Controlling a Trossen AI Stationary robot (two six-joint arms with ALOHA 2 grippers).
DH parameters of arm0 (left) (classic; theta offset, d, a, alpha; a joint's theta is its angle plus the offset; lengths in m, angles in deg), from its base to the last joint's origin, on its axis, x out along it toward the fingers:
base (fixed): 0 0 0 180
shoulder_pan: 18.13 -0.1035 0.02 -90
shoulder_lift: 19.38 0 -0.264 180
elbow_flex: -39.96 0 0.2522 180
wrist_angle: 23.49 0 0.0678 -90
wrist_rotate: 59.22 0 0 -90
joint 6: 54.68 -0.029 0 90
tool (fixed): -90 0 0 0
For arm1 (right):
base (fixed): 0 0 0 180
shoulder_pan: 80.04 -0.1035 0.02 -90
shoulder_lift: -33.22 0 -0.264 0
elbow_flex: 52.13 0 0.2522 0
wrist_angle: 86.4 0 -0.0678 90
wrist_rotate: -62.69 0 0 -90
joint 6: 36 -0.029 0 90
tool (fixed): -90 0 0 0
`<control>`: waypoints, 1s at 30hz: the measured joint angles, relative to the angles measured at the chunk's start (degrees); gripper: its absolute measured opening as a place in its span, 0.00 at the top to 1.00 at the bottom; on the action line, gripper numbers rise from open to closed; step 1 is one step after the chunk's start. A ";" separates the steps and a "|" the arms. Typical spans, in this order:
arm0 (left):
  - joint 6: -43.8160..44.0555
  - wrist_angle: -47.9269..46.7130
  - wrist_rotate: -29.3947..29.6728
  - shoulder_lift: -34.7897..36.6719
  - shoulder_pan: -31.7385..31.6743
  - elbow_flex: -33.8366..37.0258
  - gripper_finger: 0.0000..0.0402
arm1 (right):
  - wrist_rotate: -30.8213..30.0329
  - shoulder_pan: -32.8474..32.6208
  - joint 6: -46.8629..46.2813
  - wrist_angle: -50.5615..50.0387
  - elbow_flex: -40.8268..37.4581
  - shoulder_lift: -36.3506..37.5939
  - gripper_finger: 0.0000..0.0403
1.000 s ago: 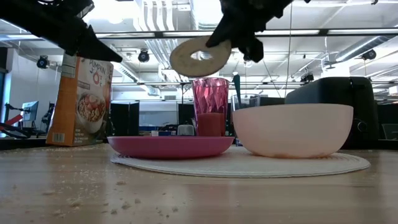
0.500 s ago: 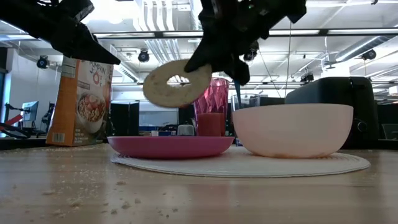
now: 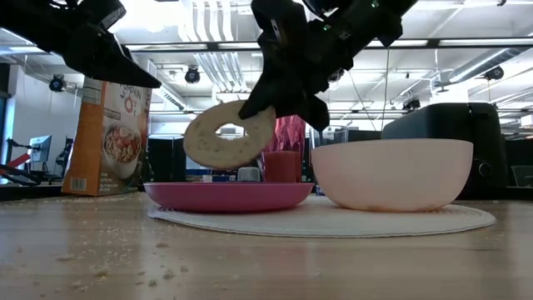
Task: Arrange a breakfast setting
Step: Put the bagel on the pink plate, then put the red apple to the top of the orange bowl on the white table mat
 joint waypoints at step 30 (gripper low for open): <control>0.60 0.37 -0.09 -0.19 0.00 0.00 0.24 | -2.89 1.79 1.26 -19.70 3.33 10.16 0.69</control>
